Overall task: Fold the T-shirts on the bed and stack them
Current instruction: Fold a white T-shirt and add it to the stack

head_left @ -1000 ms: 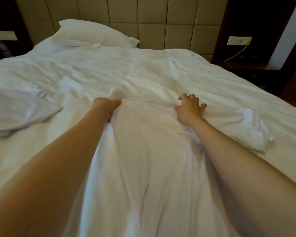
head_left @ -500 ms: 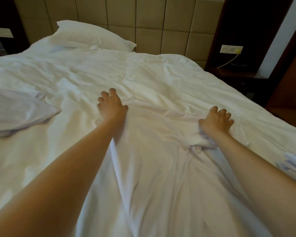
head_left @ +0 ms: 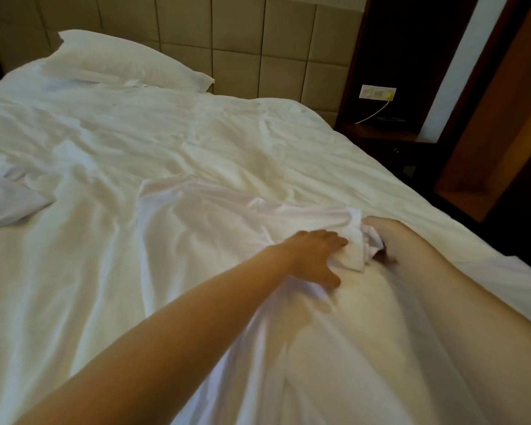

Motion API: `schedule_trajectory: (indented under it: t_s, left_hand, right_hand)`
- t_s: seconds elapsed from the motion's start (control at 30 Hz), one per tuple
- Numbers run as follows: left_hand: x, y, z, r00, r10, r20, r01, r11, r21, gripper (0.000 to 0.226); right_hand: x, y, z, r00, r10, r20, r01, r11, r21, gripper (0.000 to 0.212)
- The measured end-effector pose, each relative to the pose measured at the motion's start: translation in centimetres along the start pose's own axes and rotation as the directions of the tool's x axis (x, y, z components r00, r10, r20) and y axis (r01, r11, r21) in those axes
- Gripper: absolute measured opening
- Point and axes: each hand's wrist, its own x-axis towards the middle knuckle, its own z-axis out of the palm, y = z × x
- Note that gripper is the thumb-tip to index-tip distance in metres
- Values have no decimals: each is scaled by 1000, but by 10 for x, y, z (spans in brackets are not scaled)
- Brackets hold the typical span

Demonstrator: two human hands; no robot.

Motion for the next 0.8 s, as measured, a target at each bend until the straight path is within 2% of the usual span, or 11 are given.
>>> schedule_trajectory:
  t_s: [0.13, 0.2, 0.3, 0.37, 0.43, 0.5, 0.57, 0.63, 0.67, 0.73, 0.8]
  left_hand:
    - [17, 21, 13, 992, -54, -118, 43, 995, -90, 44]
    - [20, 27, 12, 973, -133, -191, 89, 971, -222, 39]
    - [21, 36, 2, 912, -343, -222, 176, 821, -544, 48]
    - [23, 39, -7, 855, -466, -227, 193, 694, -694, 49]
    - [26, 43, -16, 807, -534, -253, 177, 627, -759, 48]
    - [28, 50, -21, 797, -531, -286, 128, 612, -780, 50]
    - [31, 62, -20, 837, -463, -292, 99, 652, -752, 53]
    - [37, 71, -5, 925, -353, -142, 176, 727, -664, 57]
    - [41, 72, 7, 943, -328, -55, 235, 775, -587, 58]
    - [46, 71, 26, 944, -323, 63, 317, 840, -441, 56]
    - [47, 68, 32, 956, -286, 71, 291, 880, -376, 60]
  right_hand:
    - [-5, 7, -12, 984, 102, 146, -110, 992, 54, 18]
    - [-7, 8, -16, 970, 150, 190, -168, 982, 84, 19]
    - [-14, 8, -20, 961, 181, 208, -218, 961, 168, 12]
    - [-18, 7, -20, 970, 167, 176, -207, 948, 240, 26]
    - [-25, 5, -21, 985, 110, 130, -147, 936, 319, 35]
    - [-33, 2, -21, 993, 61, 97, -94, 918, 386, 37]
    - [-33, 4, -20, 995, 77, 70, -100, 895, 434, 30]
    - [-30, 10, -19, 988, 119, 96, -148, 900, 410, 16]
    - [-28, 14, -18, 983, 145, 116, -178, 911, 372, 15]
    - [-23, 21, -16, 979, 142, 147, -185, 922, 339, 26]
    - [-24, 22, -14, 982, 121, 146, -162, 935, 314, 24]
